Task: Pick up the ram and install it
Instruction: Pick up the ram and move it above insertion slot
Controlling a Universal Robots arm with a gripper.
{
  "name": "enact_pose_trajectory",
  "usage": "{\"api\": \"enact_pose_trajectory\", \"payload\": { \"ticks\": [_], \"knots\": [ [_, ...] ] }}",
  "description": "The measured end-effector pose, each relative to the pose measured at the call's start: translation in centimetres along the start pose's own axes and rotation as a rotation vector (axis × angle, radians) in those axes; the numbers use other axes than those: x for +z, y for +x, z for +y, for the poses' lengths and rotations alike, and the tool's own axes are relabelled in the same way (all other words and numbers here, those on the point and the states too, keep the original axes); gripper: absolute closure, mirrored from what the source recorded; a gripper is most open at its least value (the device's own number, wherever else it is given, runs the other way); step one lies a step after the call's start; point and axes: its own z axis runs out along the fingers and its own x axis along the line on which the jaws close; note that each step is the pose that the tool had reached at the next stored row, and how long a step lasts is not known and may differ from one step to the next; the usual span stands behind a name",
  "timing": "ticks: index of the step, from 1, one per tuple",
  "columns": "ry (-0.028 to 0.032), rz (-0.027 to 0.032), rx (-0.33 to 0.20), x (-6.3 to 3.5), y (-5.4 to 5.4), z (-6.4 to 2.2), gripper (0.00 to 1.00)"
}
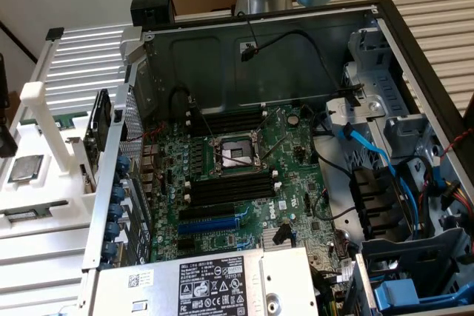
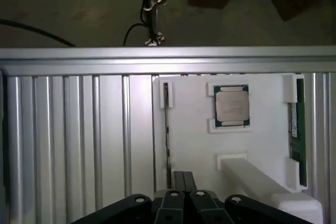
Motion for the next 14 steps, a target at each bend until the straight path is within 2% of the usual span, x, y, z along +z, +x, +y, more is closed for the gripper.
{"api": "enact_pose_trajectory", "payload": {
  "ticks": [1, 8, 14],
  "knots": [
    [0.0011, -0.0004, 0.026, 1.10, 0.0, 0.28, 0.90],
    [0.0023, -0.0007, 0.054, 2.57, 0.1, 0.85, 0.90],
    [0.0026, -0.0007, 0.064, 3.66, 0.2, 0.95, 0.90]
  ]
}}
